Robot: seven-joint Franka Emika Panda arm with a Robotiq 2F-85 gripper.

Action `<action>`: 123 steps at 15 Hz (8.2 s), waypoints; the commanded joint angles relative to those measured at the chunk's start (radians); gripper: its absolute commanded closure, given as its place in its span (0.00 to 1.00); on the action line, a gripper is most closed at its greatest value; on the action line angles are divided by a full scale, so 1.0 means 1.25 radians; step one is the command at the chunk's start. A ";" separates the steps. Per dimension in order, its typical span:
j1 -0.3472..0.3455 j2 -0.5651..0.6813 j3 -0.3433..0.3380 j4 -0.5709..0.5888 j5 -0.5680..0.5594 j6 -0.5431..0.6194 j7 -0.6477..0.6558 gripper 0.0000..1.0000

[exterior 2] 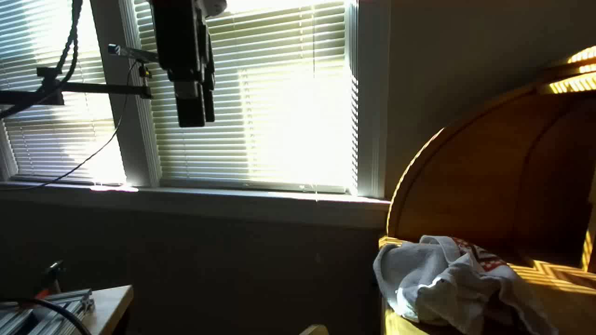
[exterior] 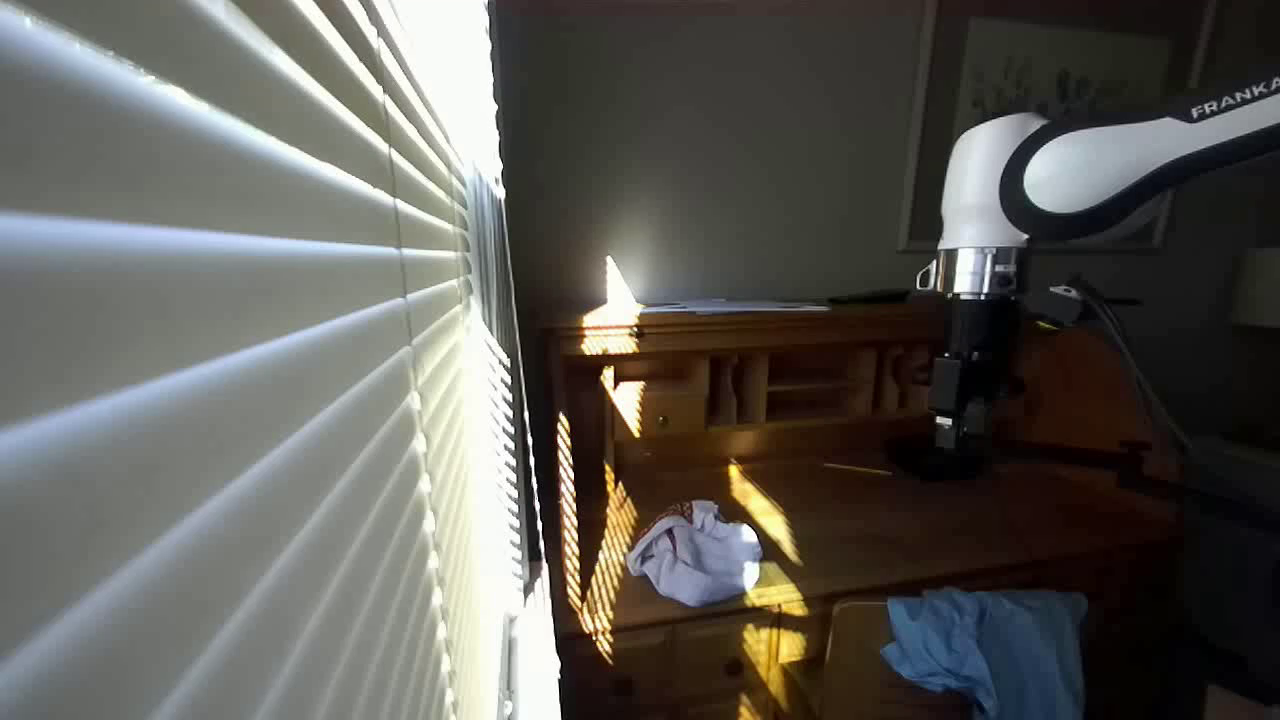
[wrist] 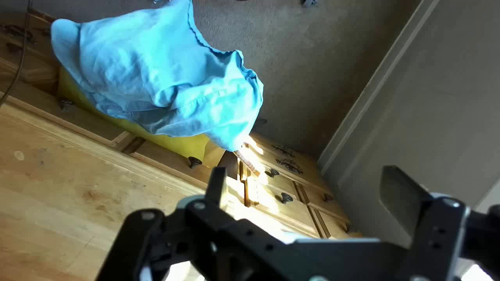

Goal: Use the white towel to wipe the desktop.

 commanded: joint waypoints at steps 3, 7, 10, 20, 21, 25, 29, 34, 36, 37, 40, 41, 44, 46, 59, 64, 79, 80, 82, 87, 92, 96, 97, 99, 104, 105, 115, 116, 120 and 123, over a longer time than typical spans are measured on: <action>-0.001 0.000 0.000 0.002 0.000 -0.002 0.000 0.00; -0.001 0.000 0.000 0.002 0.000 -0.002 0.000 0.00; -0.001 0.000 0.000 0.002 0.000 -0.002 0.000 0.00; -0.001 0.000 0.000 0.002 0.000 -0.002 0.000 0.00; -0.001 0.000 0.000 0.002 0.000 -0.002 0.000 0.00; -0.001 0.000 0.000 0.002 0.000 -0.002 0.000 0.00; -0.001 0.095 -0.024 0.043 -0.005 0.068 -0.051 0.00; 0.015 0.302 -0.069 0.157 0.026 0.187 -0.193 0.00; 0.022 0.377 -0.068 0.211 0.046 0.187 -0.254 0.00; 0.022 0.414 -0.059 0.237 0.045 0.190 -0.266 0.00; 0.018 0.506 -0.030 0.298 0.035 0.229 -0.234 0.00; 0.016 0.532 -0.022 0.315 0.011 0.248 -0.214 0.00; 0.012 0.608 -0.012 0.370 0.004 0.299 -0.159 0.00; 0.010 0.649 -0.006 0.405 0.018 0.328 -0.164 0.00; 0.009 0.776 0.030 0.512 0.010 0.360 -0.178 0.00; 0.008 0.782 0.026 0.506 -0.006 0.385 -0.191 0.00; -0.002 1.065 0.027 0.764 -0.026 0.418 -0.191 0.12; 0.001 1.082 0.028 0.786 -0.028 0.419 -0.188 0.26; 0.009 1.113 0.027 0.829 -0.035 0.414 -0.184 0.41; 0.021 1.169 0.036 0.909 -0.031 0.405 -0.185 0.76; 0.013 1.182 0.042 0.935 -0.020 0.411 -0.181 1.00; 0.009 1.165 0.015 0.905 -0.024 0.422 -0.146 0.98; 0.005 1.157 0.004 0.888 -0.024 0.430 -0.131 0.98; -0.013 1.142 0.000 0.863 -0.008 0.446 -0.113 0.98; -0.057 1.079 -0.024 0.762 0.026 0.537 -0.018 0.98; -0.062 1.067 -0.034 0.732 0.029 0.561 0.010 0.98; -0.022 0.999 -0.208 0.494 0.043 0.726 0.304 0.98; 0.001 0.996 -0.244 0.483 0.035 0.728 0.348 0.98; -0.026 1.007 -0.219 0.504 0.065 0.770 0.329 0.98; -0.081 1.042 -0.133 0.581 0.068 0.837 0.228 0.98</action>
